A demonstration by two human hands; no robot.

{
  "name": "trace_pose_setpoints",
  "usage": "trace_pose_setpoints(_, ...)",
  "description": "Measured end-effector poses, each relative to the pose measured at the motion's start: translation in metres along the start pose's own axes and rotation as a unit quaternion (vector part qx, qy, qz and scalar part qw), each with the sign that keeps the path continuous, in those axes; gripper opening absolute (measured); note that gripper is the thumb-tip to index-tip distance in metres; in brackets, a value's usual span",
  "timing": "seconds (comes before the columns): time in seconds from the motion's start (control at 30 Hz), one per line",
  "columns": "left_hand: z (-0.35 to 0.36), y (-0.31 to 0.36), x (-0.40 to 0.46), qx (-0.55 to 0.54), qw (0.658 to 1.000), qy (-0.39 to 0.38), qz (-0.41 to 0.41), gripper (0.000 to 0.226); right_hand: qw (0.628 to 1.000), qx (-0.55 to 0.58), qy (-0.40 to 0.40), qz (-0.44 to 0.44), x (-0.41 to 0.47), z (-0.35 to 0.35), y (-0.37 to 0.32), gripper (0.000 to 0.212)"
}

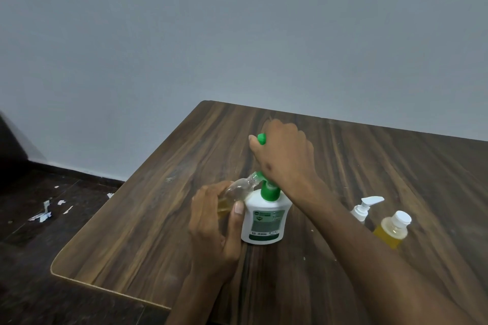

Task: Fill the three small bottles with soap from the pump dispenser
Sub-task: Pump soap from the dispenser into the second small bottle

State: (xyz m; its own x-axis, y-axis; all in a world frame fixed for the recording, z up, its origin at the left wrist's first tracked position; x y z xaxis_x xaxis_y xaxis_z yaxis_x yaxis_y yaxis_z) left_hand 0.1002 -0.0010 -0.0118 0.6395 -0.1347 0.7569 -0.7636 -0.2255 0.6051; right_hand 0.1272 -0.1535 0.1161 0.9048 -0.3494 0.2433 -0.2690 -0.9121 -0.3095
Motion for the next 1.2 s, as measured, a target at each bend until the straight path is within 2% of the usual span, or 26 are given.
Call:
trace_pose_setpoints(0.2,0.0000,0.0003,0.0001,-0.004,1.000,-0.001,-0.003,0.026,1.000,0.013,-0.018,0.015,-0.0015,0.0059,0.0038,0.031)
trace_pose_setpoints(0.37,-0.0004,0.0004,0.0003,-0.001,1.000,0.007,0.000,0.024,1.000,0.010,0.013,-0.001,0.0001,0.0008,0.0007,0.033)
trace_pose_setpoints(0.47,0.0000,0.0005,0.0005,-0.002,1.000,0.004,-0.001,0.024,0.999,0.029,-0.011,0.019,-0.0012,0.0068,0.0046,0.031)
trace_pose_setpoints(0.6,0.0003,-0.0013,-0.0004,-0.001,1.000,0.006,-0.004,0.025,1.000,0.014,0.009,0.002,0.0000,-0.0009,0.0011,0.032)
trace_pose_setpoints(0.73,0.0010,-0.0016,0.0000,0.000,1.000,0.003,-0.006,0.025,0.999,0.027,-0.015,0.023,-0.0031,0.0052,0.0042,0.031)
trace_pose_setpoints(0.9,-0.0001,-0.0012,-0.0006,-0.001,1.000,0.004,-0.003,0.024,1.000,0.011,0.010,0.007,-0.0011,-0.0008,0.0009,0.032)
trace_pose_setpoints(1.03,0.0001,-0.0011,-0.0008,0.000,1.000,0.002,0.002,0.024,1.000,0.015,-0.017,0.021,-0.0011,0.0048,0.0035,0.031)
trace_pose_setpoints(1.2,-0.0006,-0.0004,0.0000,0.005,1.000,0.006,0.003,0.025,1.000,0.006,0.001,0.008,-0.0004,0.0009,0.0008,0.032)
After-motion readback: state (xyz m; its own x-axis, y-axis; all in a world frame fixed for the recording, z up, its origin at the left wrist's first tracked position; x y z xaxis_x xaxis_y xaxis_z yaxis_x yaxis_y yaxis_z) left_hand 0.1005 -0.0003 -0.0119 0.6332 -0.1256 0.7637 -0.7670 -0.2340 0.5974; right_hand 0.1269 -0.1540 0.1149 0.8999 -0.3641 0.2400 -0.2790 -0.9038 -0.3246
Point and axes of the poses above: each hand's wrist, its own x-axis towards the middle knuckle, its own z-axis out of the palm, y = z × x, the point moved 5 cm from there along x, towards the middle knuckle, and after that the axes turned 7 degrees about -y, right-handed, at the moved point
